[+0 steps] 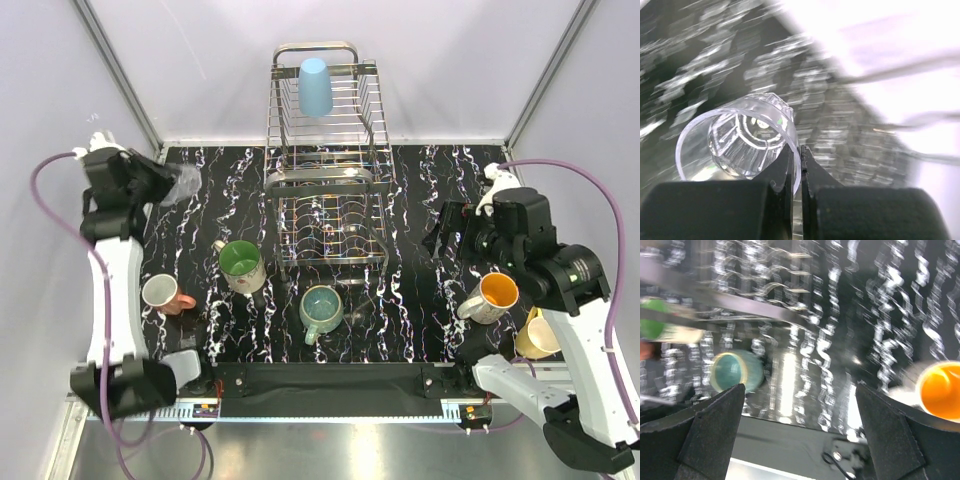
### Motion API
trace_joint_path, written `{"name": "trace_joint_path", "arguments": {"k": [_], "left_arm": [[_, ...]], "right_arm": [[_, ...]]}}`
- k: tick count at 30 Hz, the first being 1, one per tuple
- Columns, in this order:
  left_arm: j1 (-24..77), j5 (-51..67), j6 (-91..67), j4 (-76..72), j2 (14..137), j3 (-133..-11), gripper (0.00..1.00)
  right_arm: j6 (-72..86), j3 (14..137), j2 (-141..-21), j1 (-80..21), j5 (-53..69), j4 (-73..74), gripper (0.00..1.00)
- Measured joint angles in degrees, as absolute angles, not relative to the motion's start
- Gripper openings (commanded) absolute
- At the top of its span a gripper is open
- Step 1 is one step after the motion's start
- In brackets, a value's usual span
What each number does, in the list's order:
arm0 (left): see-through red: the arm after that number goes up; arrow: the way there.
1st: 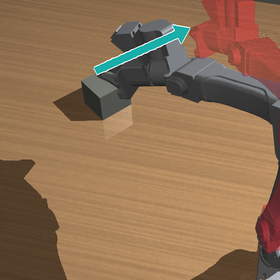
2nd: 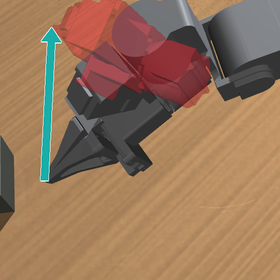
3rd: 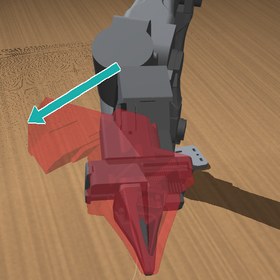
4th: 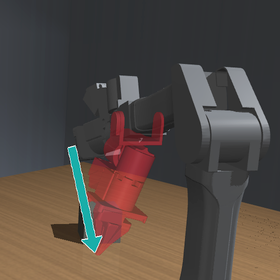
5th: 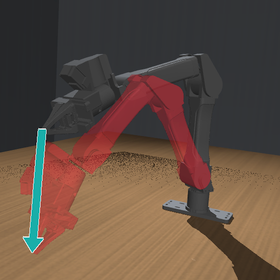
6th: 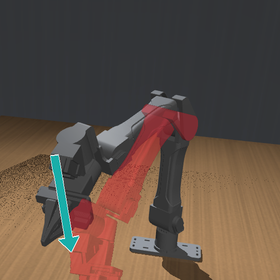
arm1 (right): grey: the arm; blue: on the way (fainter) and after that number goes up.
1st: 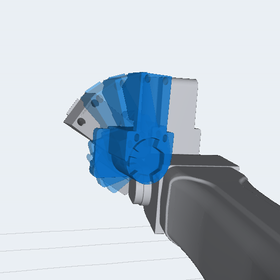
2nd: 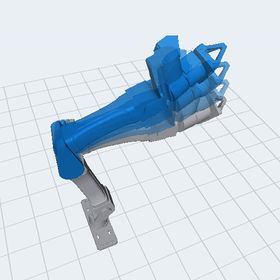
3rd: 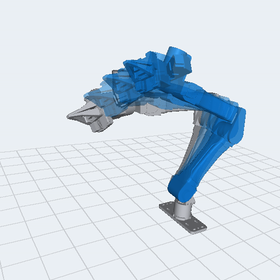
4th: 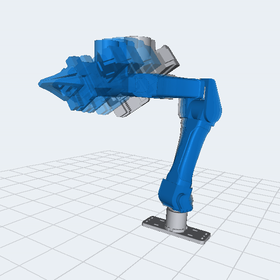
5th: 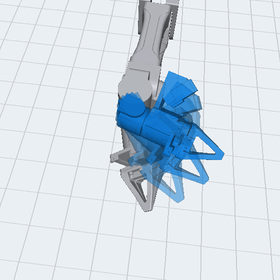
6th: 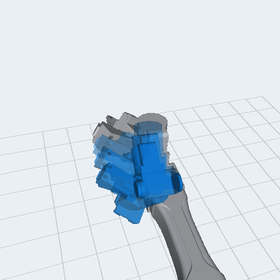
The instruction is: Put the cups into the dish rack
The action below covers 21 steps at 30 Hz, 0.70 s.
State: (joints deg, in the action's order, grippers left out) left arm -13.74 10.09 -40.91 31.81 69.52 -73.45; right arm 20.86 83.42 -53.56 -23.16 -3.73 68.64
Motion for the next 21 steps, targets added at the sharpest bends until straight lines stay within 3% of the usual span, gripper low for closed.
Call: {"name": "trace_joint_path", "arguments": {"k": [4, 10, 16, 21], "left_arm": [[-13.7, 23.2, -46.9, 18.6, 60.4, -72.9, 0.0], [-12.7, 37.6, -60.4, -5.0, 57.2, -71.5, 0.0], [-6.4, 40.7, -73.4, -26.0, 56.9, -70.9, 0.0], [5.5, 33.4, -78.0, -35.3, 52.4, -66.1, 0.0]], "right_arm": [[20.7, 84.6, -51.8, -23.2, 2.2, 63.8, 1.0], [22.0, 85.8, -48.0, -23.2, 12.1, 52.9, 1.0], [27.4, 83.5, -46.3, -23.2, 22.5, 33.5, 1.0], [35.7, 81.3, -49.6, -23.2, 28.0, 15.4, 1.0]]}}
